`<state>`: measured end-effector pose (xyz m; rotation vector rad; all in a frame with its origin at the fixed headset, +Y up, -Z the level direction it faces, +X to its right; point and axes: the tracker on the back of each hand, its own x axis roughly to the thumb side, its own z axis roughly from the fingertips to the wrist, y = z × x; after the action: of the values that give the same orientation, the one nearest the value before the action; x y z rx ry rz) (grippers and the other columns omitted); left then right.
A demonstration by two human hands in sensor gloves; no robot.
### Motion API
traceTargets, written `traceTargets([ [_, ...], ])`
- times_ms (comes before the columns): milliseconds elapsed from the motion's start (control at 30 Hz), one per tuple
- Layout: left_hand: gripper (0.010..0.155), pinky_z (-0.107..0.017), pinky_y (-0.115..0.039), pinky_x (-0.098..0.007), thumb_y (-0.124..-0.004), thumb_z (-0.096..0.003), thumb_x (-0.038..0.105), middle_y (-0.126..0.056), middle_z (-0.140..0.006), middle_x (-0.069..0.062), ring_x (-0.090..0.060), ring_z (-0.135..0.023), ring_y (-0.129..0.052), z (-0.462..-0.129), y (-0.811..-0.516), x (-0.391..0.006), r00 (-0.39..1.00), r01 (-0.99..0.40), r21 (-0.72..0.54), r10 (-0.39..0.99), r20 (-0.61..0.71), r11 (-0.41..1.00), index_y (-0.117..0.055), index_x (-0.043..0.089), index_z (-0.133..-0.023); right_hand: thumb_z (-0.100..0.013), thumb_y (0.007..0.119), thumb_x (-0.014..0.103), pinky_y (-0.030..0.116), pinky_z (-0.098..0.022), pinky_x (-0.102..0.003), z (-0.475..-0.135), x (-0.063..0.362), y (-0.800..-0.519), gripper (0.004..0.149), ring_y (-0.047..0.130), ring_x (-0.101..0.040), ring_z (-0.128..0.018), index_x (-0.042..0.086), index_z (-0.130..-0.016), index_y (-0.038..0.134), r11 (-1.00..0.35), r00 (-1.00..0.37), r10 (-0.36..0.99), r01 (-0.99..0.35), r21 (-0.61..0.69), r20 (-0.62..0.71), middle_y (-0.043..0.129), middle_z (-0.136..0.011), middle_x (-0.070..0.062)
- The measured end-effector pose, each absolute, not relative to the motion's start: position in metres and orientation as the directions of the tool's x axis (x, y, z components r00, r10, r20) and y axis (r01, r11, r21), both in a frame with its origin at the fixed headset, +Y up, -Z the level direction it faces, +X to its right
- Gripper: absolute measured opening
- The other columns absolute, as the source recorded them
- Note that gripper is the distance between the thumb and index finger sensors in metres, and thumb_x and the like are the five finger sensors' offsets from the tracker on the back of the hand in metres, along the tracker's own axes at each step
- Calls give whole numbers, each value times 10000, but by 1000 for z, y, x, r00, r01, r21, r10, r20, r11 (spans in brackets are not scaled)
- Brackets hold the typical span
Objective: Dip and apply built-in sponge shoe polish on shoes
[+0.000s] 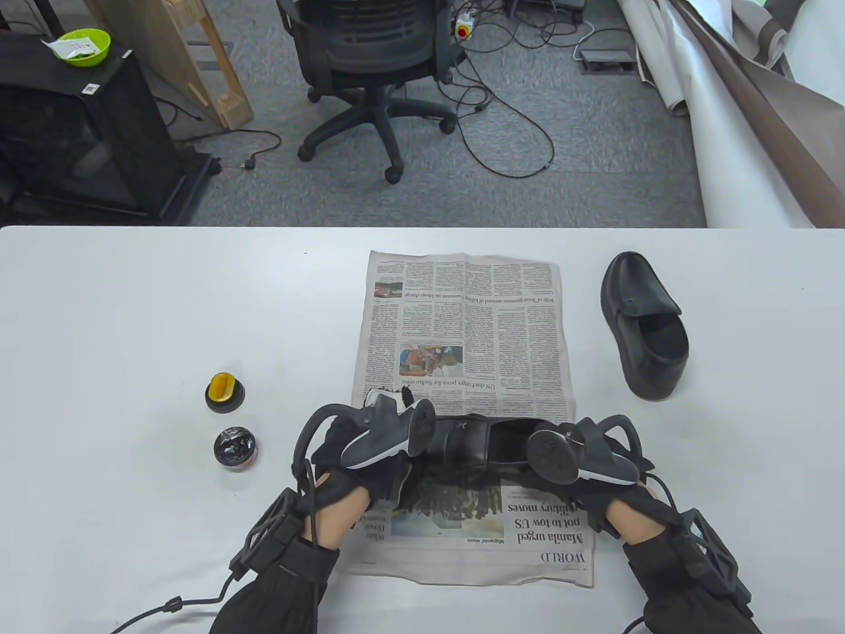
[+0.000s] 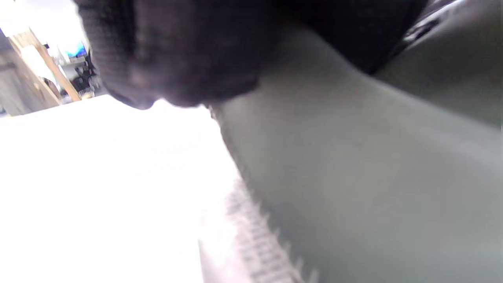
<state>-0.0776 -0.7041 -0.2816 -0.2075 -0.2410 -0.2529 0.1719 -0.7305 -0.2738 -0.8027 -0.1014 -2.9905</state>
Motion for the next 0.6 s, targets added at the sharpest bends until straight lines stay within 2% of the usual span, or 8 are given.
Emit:
traceTargets([
  [33, 528, -528, -888, -404, -844, -438, 483, -1037, -488, 47, -64, -172, -1009, -278, -701, -75, 935, 262, -129, -219, 278, 956, -760, 316, -932, -302, 850, 566, 831, -528, -465, -274, 172, -731, 385, 975, -186, -361, 313, -586, 909, -997, -865, -26, 59, 51, 501, 895, -672, 35],
  [100, 532, -529, -889, -402, -843, -433, 485, -1038, -489, 52, -60, -172, -1013, -272, -698, -70, 937, 115, -110, -71, 342, 987, -757, 322, -932, -302, 851, 566, 831, -529, -465, -274, 172, -731, 385, 975, -186, -360, 312, -585, 909, -997, -865, -26, 59, 50, 501, 895, -671, 36],
  [133, 534, -530, -887, -406, -847, -430, 480, -1039, -491, 45, -67, -174, -1013, -267, -698, -65, 921, -10, -132, 61, 384, 991, -756, 320, -931, -302, 851, 566, 830, -529, -464, -274, 172, -731, 385, 975, -186, -360, 312, -585, 909, -997, -864, -22, 56, 52, 502, 894, -672, 35],
  [200, 551, -530, -888, -408, -850, -422, 480, -1042, -494, 41, -73, -176, -1017, -261, -698, -54, 885, -133, -159, 189, 425, 978, -745, 314, -937, -303, 851, 566, 829, -530, -465, -274, 173, -731, 384, 973, -185, -360, 311, -585, 910, -997, -864, -16, 52, 58, 503, 893, -672, 35],
  [267, 585, -531, -892, -402, -849, -410, 490, -1042, -499, 43, -69, -180, -1021, -255, -700, -44, 876, -141, -122, 181, 448, 982, -723, 298, -949, -301, 851, 566, 830, -529, -465, -274, 172, -731, 385, 974, -185, -361, 313, -585, 909, -997, -865, -18, 52, 54, 501, 893, -673, 37],
  [400, 659, -529, -895, -398, -843, -398, 503, -1026, -507, 55, -55, -181, -1017, -247, -713, -30, 899, -5, -54, 29, 436, 999, -655, 259, -981, -301, 852, 566, 830, -529, -464, -275, 172, -731, 386, 973, -184, -360, 312, -585, 910, -997, -863, -14, 49, 57, 505, 893, -672, 35],
  [600, 644, -512, -897, -406, -862, -404, 492, -1031, -485, 43, -60, -156, -1008, -253, -713, -40, 923, 91, -124, -37, 384, 988, -681, 244, -970, -302, 853, 566, 830, -530, -463, -275, 173, -731, 385, 973, -184, -358, 312, -584, 911, -997, -862, -12, 49, 59, 507, 894, -670, 36],
])
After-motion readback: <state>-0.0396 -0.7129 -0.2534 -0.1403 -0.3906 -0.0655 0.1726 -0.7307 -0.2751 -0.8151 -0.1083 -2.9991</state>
